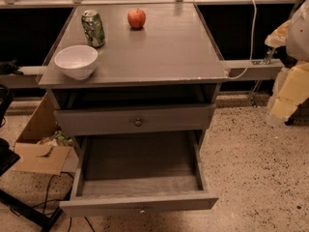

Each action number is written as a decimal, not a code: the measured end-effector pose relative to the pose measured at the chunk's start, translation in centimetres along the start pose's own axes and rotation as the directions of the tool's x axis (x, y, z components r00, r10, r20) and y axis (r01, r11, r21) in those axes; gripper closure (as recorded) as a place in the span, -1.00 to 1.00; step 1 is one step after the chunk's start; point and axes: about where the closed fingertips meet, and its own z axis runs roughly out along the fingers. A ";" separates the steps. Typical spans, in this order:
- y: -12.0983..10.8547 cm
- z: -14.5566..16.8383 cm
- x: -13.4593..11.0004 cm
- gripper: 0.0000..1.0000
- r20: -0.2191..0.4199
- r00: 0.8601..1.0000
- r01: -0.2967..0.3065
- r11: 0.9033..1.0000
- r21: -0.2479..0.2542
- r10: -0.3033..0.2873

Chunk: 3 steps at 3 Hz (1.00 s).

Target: Close middle drawer

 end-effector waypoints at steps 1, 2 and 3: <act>0.1 0.1 0.1 -1.00 0.001 1.000 -0.001 1.000 0.000 0.001; 1.2 2.4 1.6 -1.00 0.014 1.000 -0.023 1.000 0.000 0.023; 4.0 5.7 3.5 -1.00 0.044 0.997 -0.056 0.998 -0.006 0.056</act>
Offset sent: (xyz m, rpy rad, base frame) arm -0.0175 -0.0205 -0.0740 0.0482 0.0151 -0.0422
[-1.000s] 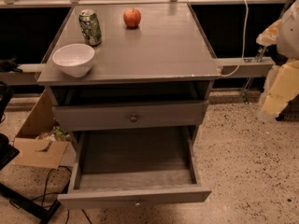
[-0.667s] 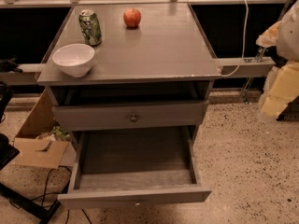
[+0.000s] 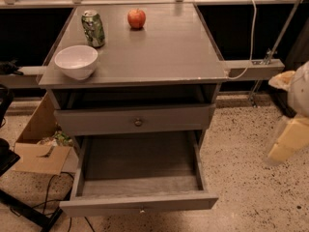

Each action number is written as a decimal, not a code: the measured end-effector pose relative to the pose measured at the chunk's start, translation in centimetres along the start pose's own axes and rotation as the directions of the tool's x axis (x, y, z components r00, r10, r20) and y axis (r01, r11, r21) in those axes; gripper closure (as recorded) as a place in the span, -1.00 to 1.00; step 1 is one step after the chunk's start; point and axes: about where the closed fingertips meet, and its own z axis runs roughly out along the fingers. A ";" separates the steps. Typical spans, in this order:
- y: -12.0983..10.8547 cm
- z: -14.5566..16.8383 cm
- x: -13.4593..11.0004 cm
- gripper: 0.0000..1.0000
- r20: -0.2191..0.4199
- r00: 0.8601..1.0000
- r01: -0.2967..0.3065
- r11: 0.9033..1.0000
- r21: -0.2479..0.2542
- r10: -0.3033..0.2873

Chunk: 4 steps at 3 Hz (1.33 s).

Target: Close middle drawer

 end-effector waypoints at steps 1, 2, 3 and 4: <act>2.9 3.3 2.1 -1.00 0.025 0.999 -0.035 0.999 -0.009 0.035; 8.2 9.0 4.8 -1.00 0.057 0.992 -0.111 0.994 -0.025 0.112; 13.2 12.6 5.4 -1.00 0.073 0.976 -0.202 0.977 -0.073 0.207; 14.3 13.3 5.9 -1.00 0.063 0.974 -0.209 0.974 -0.090 0.215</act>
Offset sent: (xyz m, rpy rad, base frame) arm -0.0952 -0.0041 -0.1862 0.1327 0.0585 -0.1288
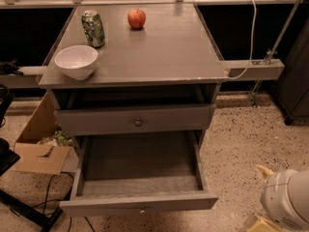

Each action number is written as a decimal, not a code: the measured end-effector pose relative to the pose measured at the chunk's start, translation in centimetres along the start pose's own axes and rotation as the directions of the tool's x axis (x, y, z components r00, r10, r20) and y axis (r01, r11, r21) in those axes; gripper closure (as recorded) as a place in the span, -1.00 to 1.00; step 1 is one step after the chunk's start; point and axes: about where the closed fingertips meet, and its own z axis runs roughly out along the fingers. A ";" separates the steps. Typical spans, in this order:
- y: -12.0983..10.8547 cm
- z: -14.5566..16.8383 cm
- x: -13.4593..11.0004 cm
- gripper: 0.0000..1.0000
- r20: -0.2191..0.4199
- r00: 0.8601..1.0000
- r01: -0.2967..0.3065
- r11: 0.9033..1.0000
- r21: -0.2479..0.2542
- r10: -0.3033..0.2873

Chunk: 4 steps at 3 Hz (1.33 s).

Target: Close middle drawer

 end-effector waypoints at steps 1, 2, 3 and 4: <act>-0.3 2.2 0.4 -1.00 0.015 1.000 0.000 1.000 -0.014 0.001; 1.0 8.8 2.5 -1.00 0.059 0.997 -0.039 0.997 -0.064 0.043; 3.0 16.5 5.1 -1.00 0.083 0.993 -0.076 0.990 -0.115 0.085; 2.3 23.0 7.1 -0.62 0.120 0.985 -0.112 0.988 -0.109 0.125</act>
Offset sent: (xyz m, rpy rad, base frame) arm 0.0170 0.0131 -0.2032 0.1865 -0.0010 -0.0819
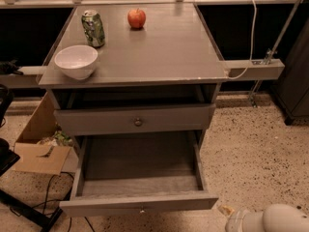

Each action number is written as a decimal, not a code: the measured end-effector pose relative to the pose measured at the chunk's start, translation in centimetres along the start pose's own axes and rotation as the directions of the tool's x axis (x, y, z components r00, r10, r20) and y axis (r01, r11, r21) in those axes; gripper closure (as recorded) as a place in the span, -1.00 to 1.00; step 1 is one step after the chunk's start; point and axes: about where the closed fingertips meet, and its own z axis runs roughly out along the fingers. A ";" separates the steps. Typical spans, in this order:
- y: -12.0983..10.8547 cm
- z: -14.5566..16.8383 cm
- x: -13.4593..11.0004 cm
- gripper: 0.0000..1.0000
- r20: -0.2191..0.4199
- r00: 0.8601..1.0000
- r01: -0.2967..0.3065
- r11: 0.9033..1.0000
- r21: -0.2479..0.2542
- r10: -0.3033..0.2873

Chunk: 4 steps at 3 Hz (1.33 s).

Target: Close middle drawer

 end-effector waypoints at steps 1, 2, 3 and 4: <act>-1.5 4.3 1.8 -0.18 0.049 0.998 -0.026 1.000 -0.003 0.026; -2.4 7.6 2.9 0.31 0.099 0.994 -0.047 0.999 -0.014 0.048; -2.1 8.4 3.1 0.75 0.104 0.993 -0.055 0.998 -0.027 0.058; -2.1 8.4 3.1 1.00 0.104 0.993 -0.055 0.998 -0.027 0.058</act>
Offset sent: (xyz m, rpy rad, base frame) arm 0.0341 -0.0021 -0.1200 0.1562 -0.0418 -0.0660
